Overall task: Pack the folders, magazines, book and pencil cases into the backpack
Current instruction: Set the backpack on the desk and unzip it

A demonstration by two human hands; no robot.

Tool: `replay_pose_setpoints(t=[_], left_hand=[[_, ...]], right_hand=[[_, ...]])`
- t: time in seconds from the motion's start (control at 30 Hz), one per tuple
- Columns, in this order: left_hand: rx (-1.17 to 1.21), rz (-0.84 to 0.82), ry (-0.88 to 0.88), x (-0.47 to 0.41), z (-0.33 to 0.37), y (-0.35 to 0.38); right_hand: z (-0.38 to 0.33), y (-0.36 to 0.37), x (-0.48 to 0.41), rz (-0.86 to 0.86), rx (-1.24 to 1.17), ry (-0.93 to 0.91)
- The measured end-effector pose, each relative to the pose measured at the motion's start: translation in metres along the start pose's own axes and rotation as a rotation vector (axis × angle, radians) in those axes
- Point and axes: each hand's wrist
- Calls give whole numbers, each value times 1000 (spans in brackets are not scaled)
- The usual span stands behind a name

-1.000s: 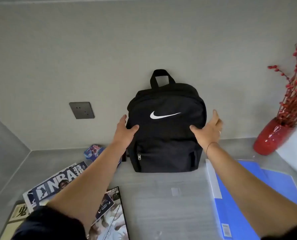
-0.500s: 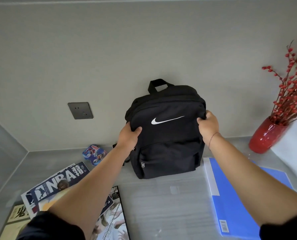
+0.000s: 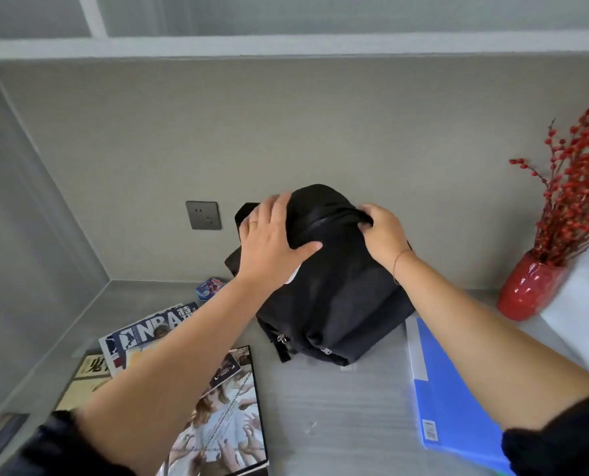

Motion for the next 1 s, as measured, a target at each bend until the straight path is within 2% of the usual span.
replay_pose_setpoints(t=[0.1, 0.17, 0.23, 0.3, 0.33, 0.4, 0.47, 0.5, 0.53, 0.6, 0.67, 0.73, 0.8, 0.87, 0.93, 1.0], left_hand=[[-185, -72, 111, 2, 15, -13], [-206, -92, 68, 6, 20, -19], [-148, -117, -41, 12, 24, -23], [-42, -141, -163, 19, 27, -23], [40, -154, -230, 24, 29, -22], [261, -169, -376, 32, 35, -19], [487, -152, -514, 39, 39, -13], [586, -143, -567, 42, 41, -10], [672, -135, -608, 46, 41, -7], [783, -116, -677, 54, 38, -4], [816, -101, -737, 62, 29, -5], [819, -107, -767, 69, 14, -9], [779, -143, -766, 76, -3, -13], [616, -197, -763, 84, -19, -14], [452, -287, -817, 96, -39, -11], [397, -440, -926, 113, -63, -2]], right_hand=[[-12, 2, 20, -59, -43, -87], [-13, -2, 37, -22, -109, -97], [-2, 0, 60, 99, -209, 6], [18, 16, 94, 237, -305, 261], [28, 27, 115, 252, -370, 416], [41, 51, 158, 127, -669, 799], [45, 77, 194, -106, -1085, 1239], [45, 92, 210, -165, -1282, 1387], [43, 106, 222, -172, -1446, 1444], [36, 123, 229, -81, -1673, 1389], [33, 125, 220, 49, -1727, 1277], [38, 119, 203, 62, -1594, 1193], [51, 111, 190, 2, -1374, 1149], [62, 103, 181, -37, -1229, 1095], [75, 93, 173, -26, -1069, 1018], [90, 81, 165, 16, -882, 959]])
Point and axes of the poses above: each hand's wrist, its own x-axis away from the middle knuckle, its own y-axis out of the palm, z = x × y, and after that the axes turned 9 degrees about -y, right-handed
